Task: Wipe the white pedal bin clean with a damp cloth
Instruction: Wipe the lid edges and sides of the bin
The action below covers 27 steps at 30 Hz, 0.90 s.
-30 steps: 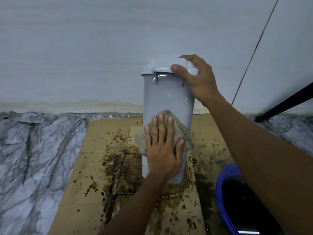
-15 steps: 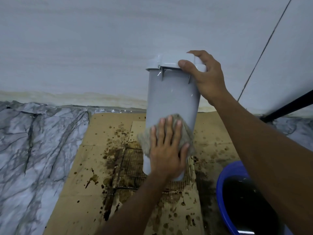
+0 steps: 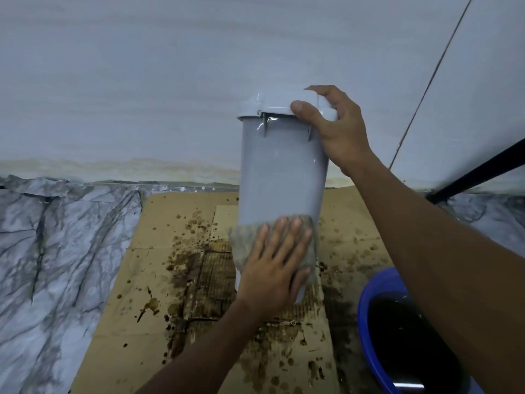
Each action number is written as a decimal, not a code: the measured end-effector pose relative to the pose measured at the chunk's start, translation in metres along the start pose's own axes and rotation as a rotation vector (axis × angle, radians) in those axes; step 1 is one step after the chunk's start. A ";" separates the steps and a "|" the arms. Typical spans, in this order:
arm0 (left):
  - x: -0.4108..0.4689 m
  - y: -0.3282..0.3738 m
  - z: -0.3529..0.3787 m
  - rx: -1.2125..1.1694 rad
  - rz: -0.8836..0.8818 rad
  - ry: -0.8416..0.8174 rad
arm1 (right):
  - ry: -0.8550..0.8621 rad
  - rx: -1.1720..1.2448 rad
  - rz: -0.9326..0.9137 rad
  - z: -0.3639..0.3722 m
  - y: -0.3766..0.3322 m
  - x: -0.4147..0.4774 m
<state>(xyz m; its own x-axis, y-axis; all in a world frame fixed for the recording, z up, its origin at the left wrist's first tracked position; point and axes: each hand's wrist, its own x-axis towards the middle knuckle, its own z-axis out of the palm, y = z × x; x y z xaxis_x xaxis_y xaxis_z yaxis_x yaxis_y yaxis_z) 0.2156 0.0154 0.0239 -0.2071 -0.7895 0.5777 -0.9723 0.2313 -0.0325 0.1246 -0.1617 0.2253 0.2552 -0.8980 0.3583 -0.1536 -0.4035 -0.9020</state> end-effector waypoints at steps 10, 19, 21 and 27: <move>0.008 -0.010 -0.005 -0.038 -0.062 0.062 | -0.004 0.012 -0.022 0.004 0.000 -0.003; 0.097 -0.030 -0.032 -0.125 -0.289 0.275 | -0.011 0.022 -0.022 0.001 -0.002 -0.005; 0.079 -0.028 -0.027 -0.238 -0.464 0.346 | -0.007 0.019 -0.018 0.001 -0.001 -0.007; 0.079 -0.022 -0.038 -0.549 -0.825 0.407 | -0.004 0.005 -0.038 0.004 -0.004 -0.013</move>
<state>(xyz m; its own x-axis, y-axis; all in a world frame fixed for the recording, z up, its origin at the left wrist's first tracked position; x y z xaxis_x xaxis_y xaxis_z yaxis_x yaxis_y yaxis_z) 0.2251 -0.0306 0.1014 0.6419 -0.5935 0.4856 -0.5931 0.0171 0.8050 0.1254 -0.1481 0.2230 0.2646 -0.8813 0.3916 -0.1393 -0.4367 -0.8888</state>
